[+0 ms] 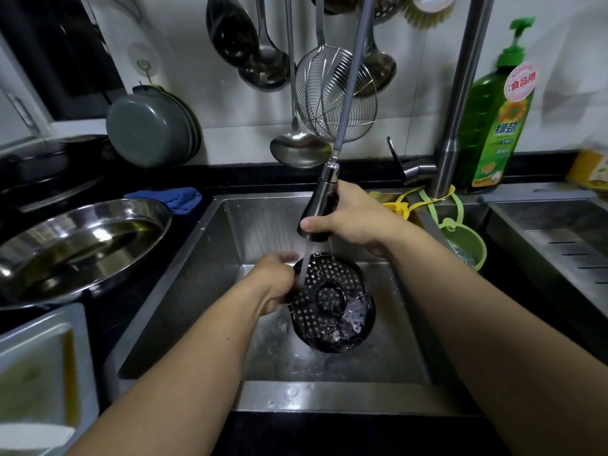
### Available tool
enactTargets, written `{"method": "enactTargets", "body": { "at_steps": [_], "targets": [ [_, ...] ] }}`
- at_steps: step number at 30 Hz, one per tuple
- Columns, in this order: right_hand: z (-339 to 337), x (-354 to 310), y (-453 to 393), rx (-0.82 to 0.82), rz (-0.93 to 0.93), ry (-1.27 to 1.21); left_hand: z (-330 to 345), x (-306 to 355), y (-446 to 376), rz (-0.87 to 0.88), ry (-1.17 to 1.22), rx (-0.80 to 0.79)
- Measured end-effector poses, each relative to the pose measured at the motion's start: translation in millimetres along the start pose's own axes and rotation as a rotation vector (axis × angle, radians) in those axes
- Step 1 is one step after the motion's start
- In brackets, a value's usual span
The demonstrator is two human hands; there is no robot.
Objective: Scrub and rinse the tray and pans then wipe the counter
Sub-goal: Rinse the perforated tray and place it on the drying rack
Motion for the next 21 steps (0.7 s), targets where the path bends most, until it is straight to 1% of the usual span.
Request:
{"method": "enactTargets", "body": {
  "at_steps": [6, 9, 12, 15, 18, 21],
  "targets": [
    [3, -4, 4, 0.030, 0.021, -0.031, 0, -6, -6, 0.053, -0.184, 0.069],
    [6, -4, 4, 0.052, 0.035, -0.054, 3, -4, -4, 0.103, -0.298, 0.045],
    [8, -9, 5, 0.014, 0.037, -0.099, 5, 1, 1, 0.128, -0.395, 0.034],
    [7, -10, 5, 0.031, 0.045, -0.093, 5, 2, 3, 0.142, -0.385, 0.026],
    [2, -8, 6, 0.063, 0.063, -0.061, 6, 2, 7, 0.102, -0.277, -0.031],
    [-3, -11, 10, 0.030, 0.072, -0.082, 5, 2, 7, 0.072, -0.227, -0.067]
  ]
}}
Point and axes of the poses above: each hand's wrist, its own y-axis away from the middle knuckle, its own z-axis out of the palm, x = y × z, the point moved 2 cm from there along -y, towards the middle knuckle, and after that the axes turned 2 degrees about -x, right-handed, at the moved point
